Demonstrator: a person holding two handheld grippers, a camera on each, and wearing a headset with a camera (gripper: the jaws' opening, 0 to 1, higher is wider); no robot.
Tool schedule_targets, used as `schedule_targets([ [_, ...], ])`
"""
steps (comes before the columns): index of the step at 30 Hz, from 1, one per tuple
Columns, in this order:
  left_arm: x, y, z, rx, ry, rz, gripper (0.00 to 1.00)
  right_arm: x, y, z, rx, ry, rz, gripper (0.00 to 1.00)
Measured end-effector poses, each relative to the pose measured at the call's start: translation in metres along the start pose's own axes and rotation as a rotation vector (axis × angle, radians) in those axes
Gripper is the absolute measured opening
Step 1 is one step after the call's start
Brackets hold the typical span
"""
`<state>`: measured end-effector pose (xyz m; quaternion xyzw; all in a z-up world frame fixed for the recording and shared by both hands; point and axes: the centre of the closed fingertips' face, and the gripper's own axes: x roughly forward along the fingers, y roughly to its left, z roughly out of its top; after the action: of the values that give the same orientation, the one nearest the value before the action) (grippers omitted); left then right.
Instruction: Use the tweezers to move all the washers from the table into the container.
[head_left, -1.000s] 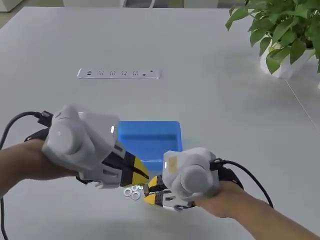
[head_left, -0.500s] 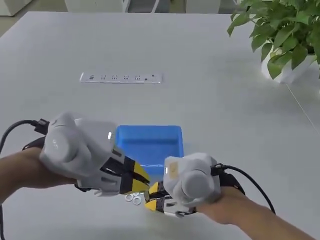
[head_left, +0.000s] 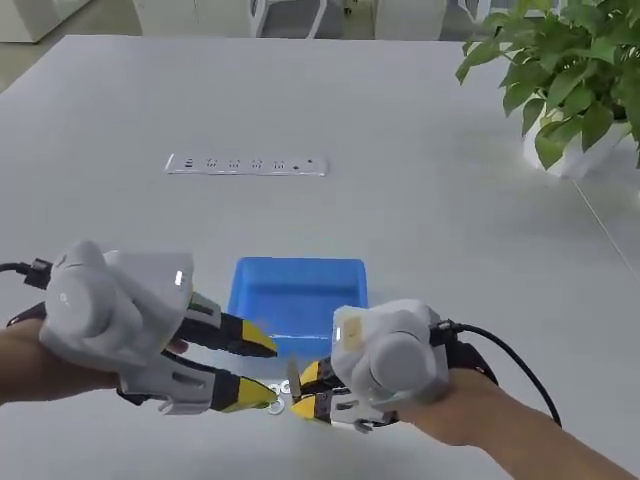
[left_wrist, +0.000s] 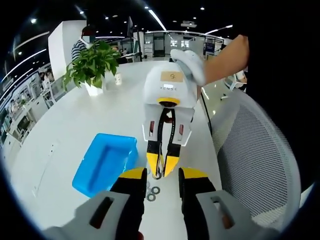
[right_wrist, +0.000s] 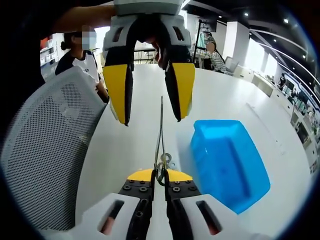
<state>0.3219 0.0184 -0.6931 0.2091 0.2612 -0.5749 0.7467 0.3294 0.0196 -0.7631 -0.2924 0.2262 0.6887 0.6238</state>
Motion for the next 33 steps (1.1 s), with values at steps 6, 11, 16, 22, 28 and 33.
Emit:
schedule_targets([
  [6,-0.006,0.001,-0.014,-0.061,-0.013,0.045,0.46,-0.01,-0.003,0.013,-0.024,0.0,0.001,0.08],
  [11,-0.013,0.002,-0.019,-0.115,-0.048,0.086,0.53,-0.019,-0.009,0.021,-0.033,-0.005,-0.003,0.08],
  [16,-0.02,0.005,-0.024,-0.166,-0.086,0.122,0.59,-0.024,-0.016,0.028,-0.027,-0.018,-0.008,0.08],
  [22,-0.027,0.007,-0.034,-0.202,-0.1,0.156,0.66,-0.03,-0.027,0.034,-0.024,-0.027,-0.014,0.08],
  [28,-0.033,0.009,-0.041,-0.235,-0.119,0.185,0.73,-0.034,-0.045,0.039,-0.029,-0.038,-0.029,0.08],
  [33,-0.037,0.012,-0.043,-0.262,-0.145,0.211,0.78,-0.034,-0.06,0.039,-0.034,-0.043,-0.041,0.09],
])
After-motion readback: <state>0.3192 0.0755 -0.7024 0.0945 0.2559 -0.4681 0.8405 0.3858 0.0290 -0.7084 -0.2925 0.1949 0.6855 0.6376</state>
